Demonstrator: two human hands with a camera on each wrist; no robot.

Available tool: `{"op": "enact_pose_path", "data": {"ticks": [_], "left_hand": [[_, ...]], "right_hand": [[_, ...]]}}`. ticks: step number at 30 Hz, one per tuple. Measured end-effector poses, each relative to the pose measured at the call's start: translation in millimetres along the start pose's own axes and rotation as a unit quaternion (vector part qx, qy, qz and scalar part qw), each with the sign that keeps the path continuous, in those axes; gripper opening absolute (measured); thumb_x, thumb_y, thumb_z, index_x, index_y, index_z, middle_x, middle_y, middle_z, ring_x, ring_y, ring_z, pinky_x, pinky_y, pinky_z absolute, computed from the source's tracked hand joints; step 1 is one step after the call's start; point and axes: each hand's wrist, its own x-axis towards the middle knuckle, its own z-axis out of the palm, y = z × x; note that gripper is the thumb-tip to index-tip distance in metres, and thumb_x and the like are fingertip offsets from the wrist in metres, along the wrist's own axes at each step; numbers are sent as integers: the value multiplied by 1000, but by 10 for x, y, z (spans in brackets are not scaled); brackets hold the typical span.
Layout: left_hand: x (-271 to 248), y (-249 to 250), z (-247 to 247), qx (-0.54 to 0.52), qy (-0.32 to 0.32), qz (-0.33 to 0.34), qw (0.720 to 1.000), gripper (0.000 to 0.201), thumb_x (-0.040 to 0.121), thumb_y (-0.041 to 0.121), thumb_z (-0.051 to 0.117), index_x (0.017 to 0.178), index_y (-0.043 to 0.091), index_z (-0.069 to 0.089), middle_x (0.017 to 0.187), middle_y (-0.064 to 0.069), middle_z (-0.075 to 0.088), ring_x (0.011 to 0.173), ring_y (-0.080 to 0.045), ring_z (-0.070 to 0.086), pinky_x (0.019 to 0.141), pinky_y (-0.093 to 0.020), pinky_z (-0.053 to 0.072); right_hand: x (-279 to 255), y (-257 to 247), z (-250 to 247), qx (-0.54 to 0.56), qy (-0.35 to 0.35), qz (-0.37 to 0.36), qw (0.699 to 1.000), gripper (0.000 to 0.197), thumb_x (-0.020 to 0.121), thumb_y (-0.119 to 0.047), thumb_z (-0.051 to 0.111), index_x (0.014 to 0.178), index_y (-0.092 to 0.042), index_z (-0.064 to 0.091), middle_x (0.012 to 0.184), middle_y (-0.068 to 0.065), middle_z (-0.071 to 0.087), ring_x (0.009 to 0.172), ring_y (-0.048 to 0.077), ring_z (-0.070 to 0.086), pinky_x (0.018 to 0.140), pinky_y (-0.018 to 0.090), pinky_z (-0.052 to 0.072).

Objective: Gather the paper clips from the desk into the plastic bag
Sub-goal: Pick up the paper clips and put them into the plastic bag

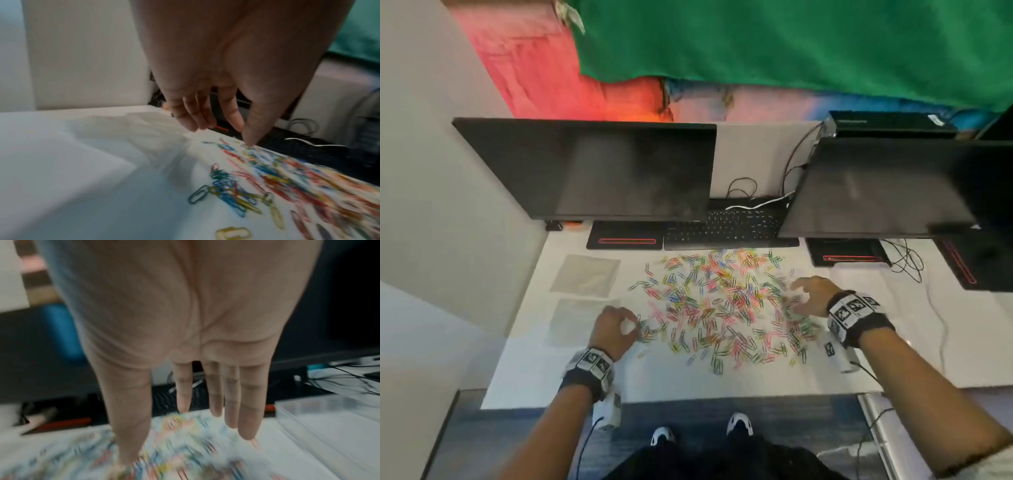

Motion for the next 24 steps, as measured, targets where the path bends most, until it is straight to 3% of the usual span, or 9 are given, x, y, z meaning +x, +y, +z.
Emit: {"op": "enact_pose_path", "data": {"ticks": [2,5,7,9,12,16,20,24], "left_hand": [[124,-87,-29,-1,52,-80,995,37,72,18,82,105,17,65,115,-17,54,102,-37,59,95,-42,48],[259,-218,-40,-23,66,-190,979,58,79,22,77,129,8,52,129,-22,50,114,-43,55,101,-48,45],[265,-269,0,-42,50,-215,974,62,82,22,75,134,6,47,130,-23,53,115,-42,56,101,-47,46],[264,-344,43,-38,44,-218,974,57,84,20,72,134,5,49,127,-23,57,115,-41,57,101,-45,47],[212,-366,85,-17,62,-214,975,39,87,14,64,125,9,58,115,-22,66,109,-40,61,96,-45,50],[184,-273,15,-48,80,-218,971,25,90,9,56,109,15,71,105,-18,72,99,-38,67,89,-37,52],[224,21,-246,-64,105,-159,980,29,83,8,59,109,17,70,86,-4,69,84,-34,70,88,-42,56],[239,540,-586,-23,143,-43,989,33,78,7,66,110,16,72,86,-3,65,79,-29,65,91,-39,52]], "right_hand": [[-14,126,173,-31,-33,59,997,96,60,-43,87,140,-23,39,142,11,41,127,30,46,103,39,43],[-60,374,516,-33,-84,116,989,132,47,-45,93,150,-26,14,152,15,20,139,37,30,107,49,39],[-96,455,674,-4,-102,122,987,144,42,-46,94,152,-26,4,155,16,8,142,39,23,109,53,36],[-157,461,824,29,-103,120,987,144,44,-43,94,152,-24,1,155,19,6,142,41,21,110,52,34],[-166,422,1080,101,-40,104,989,139,45,-40,95,153,-19,10,150,20,17,138,40,28,110,47,34],[-71,352,1313,166,63,97,979,124,42,-33,96,146,-14,31,136,18,33,119,35,49,103,44,45],[9,207,1355,134,87,50,986,84,63,-33,86,137,-18,50,131,16,40,108,30,57,101,38,48],[48,212,1364,95,133,-2,987,37,77,-21,76,113,-12,69,117,15,56,100,27,60,99,40,48]]}}
